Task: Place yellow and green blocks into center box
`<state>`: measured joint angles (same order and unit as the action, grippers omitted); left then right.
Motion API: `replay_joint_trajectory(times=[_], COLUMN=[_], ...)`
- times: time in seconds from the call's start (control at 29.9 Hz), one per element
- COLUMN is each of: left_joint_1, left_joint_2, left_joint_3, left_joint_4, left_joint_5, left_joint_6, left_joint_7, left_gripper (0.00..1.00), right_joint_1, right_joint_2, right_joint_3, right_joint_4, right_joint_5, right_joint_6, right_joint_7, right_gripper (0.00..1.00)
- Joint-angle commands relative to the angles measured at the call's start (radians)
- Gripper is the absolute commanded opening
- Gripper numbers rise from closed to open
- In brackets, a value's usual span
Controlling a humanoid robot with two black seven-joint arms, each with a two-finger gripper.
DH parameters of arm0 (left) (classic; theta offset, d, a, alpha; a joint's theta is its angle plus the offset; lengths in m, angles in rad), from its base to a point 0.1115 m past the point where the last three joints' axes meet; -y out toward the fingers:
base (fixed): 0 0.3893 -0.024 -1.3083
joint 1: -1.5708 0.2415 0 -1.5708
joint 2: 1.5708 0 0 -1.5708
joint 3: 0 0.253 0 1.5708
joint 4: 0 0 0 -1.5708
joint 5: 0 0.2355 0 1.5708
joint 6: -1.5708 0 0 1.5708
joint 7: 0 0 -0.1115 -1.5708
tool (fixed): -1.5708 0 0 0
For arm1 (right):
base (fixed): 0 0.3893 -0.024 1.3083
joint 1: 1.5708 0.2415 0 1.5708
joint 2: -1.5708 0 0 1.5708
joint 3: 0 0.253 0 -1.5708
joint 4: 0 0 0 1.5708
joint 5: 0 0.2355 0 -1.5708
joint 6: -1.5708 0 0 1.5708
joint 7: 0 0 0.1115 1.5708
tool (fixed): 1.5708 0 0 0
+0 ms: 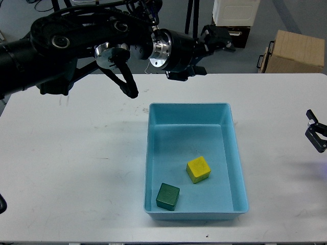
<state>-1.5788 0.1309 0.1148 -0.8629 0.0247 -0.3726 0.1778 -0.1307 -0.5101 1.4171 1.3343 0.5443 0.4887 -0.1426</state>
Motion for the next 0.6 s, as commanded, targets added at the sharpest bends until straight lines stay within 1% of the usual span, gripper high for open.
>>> replay_joint_trajectory(times=[0.0,0.03,0.1,0.13,0.23,0.37,0.43,0.5,0.57], left_joint_1=[0.117,0.150,0.195,0.210,0.259,0.384,0.459,0.558,0.650], left_joint_2=[0.018,0.039,0.073,0.081,0.092,0.092,0.092,0.085,0.084], left_joint_3=[-0.237,-0.304,-0.412,-0.450,-0.578,-0.837,-0.963,-1.096,-1.190], left_joint_4=[0.033,0.031,0.031,0.031,0.031,0.038,0.039,0.032,0.001], left_joint_5=[-0.003,-0.002,-0.002,-0.002,-0.012,-0.014,-0.014,-0.015,-0.017], left_joint_6=[-0.008,-0.031,-0.107,-0.116,-0.116,-0.116,-0.116,-0.116,-0.116], left_joint_7=[-0.011,-0.011,-0.009,-0.009,-0.014,-0.014,-0.012,-0.006,-0.004], left_gripper=[0.98,0.98,0.98,0.99,1.00,1.00,1.00,1.00,1.00], right_joint_1=[0.000,0.000,0.006,0.009,0.013,0.016,0.016,0.016,0.010], right_joint_2=[0.001,0.001,-0.001,-0.001,-0.001,-0.001,0.004,0.007,0.004], right_joint_3=[-0.006,-0.006,-0.004,-0.003,0.002,0.005,0.008,0.008,0.008], right_joint_4=[0.002,0.002,0.002,0.002,0.000,0.002,0.003,0.006,0.014], right_joint_5=[-0.006,-0.006,-0.006,-0.004,-0.006,-0.004,-0.006,-0.004,-0.006], right_joint_6=[0.000,0.000,0.000,0.000,0.000,0.000,0.000,0.000,0.000], right_joint_7=[0.000,0.000,0.002,0.002,0.002,0.003,0.003,0.005,0.005], right_gripper=[1.00,1.00,1.00,1.00,1.00,1.00,1.00,1.00,1.00])
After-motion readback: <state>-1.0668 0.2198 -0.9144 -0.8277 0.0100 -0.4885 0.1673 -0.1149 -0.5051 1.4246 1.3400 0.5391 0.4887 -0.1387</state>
